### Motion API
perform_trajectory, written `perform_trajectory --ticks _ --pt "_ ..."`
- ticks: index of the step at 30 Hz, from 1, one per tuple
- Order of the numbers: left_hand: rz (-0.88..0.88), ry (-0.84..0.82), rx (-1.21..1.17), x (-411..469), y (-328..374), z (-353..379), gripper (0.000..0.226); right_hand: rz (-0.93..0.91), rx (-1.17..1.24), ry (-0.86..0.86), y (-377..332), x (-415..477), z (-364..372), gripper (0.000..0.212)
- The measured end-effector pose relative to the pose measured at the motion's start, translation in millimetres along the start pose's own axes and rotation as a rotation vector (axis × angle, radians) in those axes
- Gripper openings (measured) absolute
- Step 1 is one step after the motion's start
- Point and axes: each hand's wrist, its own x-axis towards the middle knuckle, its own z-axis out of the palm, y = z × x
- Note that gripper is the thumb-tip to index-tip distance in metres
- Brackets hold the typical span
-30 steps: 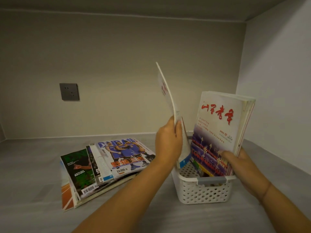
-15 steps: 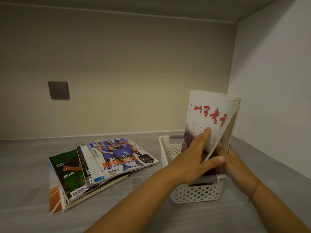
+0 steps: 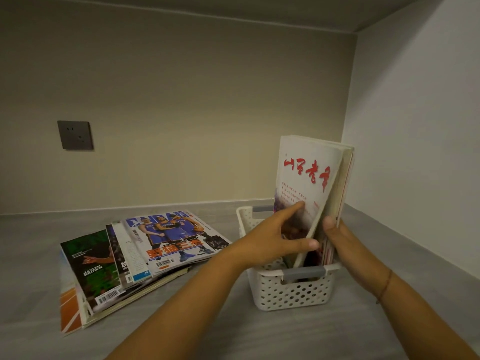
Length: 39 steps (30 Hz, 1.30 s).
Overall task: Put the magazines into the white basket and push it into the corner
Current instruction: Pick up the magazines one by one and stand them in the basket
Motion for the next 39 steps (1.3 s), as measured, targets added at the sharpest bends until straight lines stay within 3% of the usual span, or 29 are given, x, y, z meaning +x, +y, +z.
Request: perform_trajectory --ticks 4,8,12,16,17,19,22,24,28,31,33,39 --pt "-0.014 0.159 0.096 13 3 18 0.101 0.001 -0.011 0.007 -6 -3 4 0.054" --pt "-0.028 0.216 0.155 23 5 32 0.101 0.046 -0.024 0.039 -7 -3 4 0.076" --pt "-0.019 0.057 0.117 24 2 29 0.103 0.067 0.016 0.177 4 1 3 0.071" --pt "-0.016 -0.104 0.028 3 -11 2 0.084 0.089 0.041 0.365 18 5 2 0.057" --pt "-0.01 -0.04 0.053 -4 -14 -9 0.075 0.1 0.043 0.381 21 6 0 0.056" --pt "-0.023 0.248 0.092 -15 -27 -38 0.055 0.119 0.05 0.393 26 6 -2 0.057" --pt "-0.224 0.731 0.132 -34 -62 -85 0.038 0.129 0.033 0.382 29 8 -4 0.059" --pt "-0.491 0.884 0.305 -46 -91 -113 0.039 0.132 0.028 0.375 30 9 -4 0.06" --pt "-0.985 0.73 0.645 -73 -138 -146 0.082 0.127 0.026 0.366 31 9 -6 0.06" --pt "-1.129 0.692 0.671 -86 -160 -156 0.11 0.12 0.033 0.367 31 9 -8 0.058" --pt "-1.141 0.718 0.622 -88 -165 -162 0.112 0.118 0.035 0.359 32 9 -9 0.057" --pt "-1.101 0.695 0.55 -107 -158 -190 0.082 0.11 0.023 0.357 35 9 -11 0.057"
